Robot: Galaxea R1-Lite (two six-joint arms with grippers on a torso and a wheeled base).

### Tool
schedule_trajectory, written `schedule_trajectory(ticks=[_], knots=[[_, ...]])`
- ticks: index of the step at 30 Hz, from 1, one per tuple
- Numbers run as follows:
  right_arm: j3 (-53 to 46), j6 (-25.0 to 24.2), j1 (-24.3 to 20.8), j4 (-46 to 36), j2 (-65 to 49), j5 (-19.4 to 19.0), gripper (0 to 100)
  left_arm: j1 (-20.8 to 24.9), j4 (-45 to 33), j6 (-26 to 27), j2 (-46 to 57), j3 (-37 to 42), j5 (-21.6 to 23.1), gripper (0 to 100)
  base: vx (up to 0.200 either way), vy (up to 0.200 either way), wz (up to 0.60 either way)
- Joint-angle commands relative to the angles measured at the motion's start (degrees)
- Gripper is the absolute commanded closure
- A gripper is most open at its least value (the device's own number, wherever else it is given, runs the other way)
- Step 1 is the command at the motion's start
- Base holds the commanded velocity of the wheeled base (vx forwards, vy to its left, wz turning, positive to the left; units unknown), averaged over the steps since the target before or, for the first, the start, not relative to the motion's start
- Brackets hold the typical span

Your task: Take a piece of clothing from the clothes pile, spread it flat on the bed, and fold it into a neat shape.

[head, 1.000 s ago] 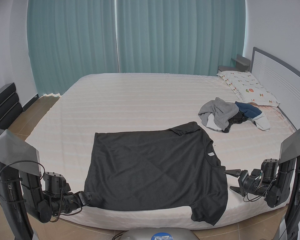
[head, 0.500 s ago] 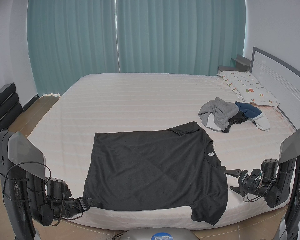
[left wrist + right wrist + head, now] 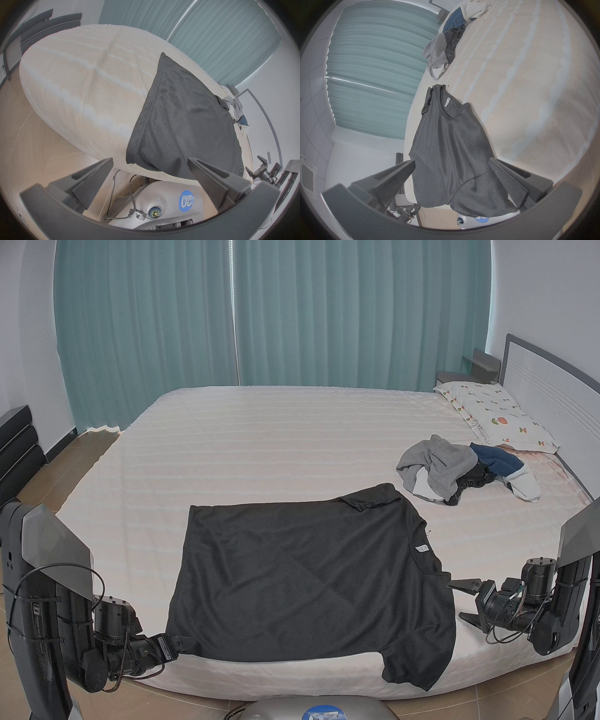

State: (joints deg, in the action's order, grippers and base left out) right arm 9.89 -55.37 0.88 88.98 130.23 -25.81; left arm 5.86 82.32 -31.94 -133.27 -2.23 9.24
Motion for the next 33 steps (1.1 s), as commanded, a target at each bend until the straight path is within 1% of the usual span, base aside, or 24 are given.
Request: schedule_trajectory(ticks=[1, 3, 9, 12, 17, 18, 25, 28, 33], knots=[[0.1, 0.0, 0.0, 0.8, 0.2, 0.0, 0, 0.5, 0.8, 0.6, -1.6, 0.8, -0.2, 0, 0.0, 0.0, 0.0], [0.1, 0.0, 0.0, 0.8, 0.2, 0.0, 0, 1.2, 0.9, 0.6, -1.6, 0.7, -0.5, 0, 0.0, 0.0, 0.0], [0.1, 0.0, 0.0, 0.8, 0.2, 0.0, 0, 1.3, 1.0, 0.4, -1.9, 0.1, -1.2, 0, 0.0, 0.0, 0.0], [0.1, 0.0, 0.0, 0.8, 0.2, 0.0, 0, 1.5, 1.0, -0.3, -1.8, -1.5, -1.2, 0, 0.0, 0.0, 0.0], [0.1, 0.0, 0.0, 0.8, 0.2, 0.0, 0, 1.5, 1.1, -1.6, -1.7, -1.8, -1.2, 0, 0.0, 0.0, 0.0], [0.1, 0.0, 0.0, 0.8, 0.2, 0.0, 0, 1.5, 1.1, -1.8, -1.7, -2.0, -1.2, 100, 0.0, 0.0, 0.0], [0.1, 0.0, 0.1, 0.8, 0.2, 0.0, 0, 1.0, 1.2, -2.9, -1.6, -0.9, -2.3, 100, 0.0, 0.0, 0.0], [0.0, 0.0, 0.0, 0.8, 0.1, 0.1, 0, 1.0, 1.5, -2.9, -0.5, 1.1, -2.9, 100, 0.0, 0.0, 0.0], [-0.2, 0.4, 0.0, 0.8, -0.2, 0.3, 0, 1.0, 2.1, -3.0, 0.6, 1.3, -3.4, 100, 0.0, 0.0, 0.0]])
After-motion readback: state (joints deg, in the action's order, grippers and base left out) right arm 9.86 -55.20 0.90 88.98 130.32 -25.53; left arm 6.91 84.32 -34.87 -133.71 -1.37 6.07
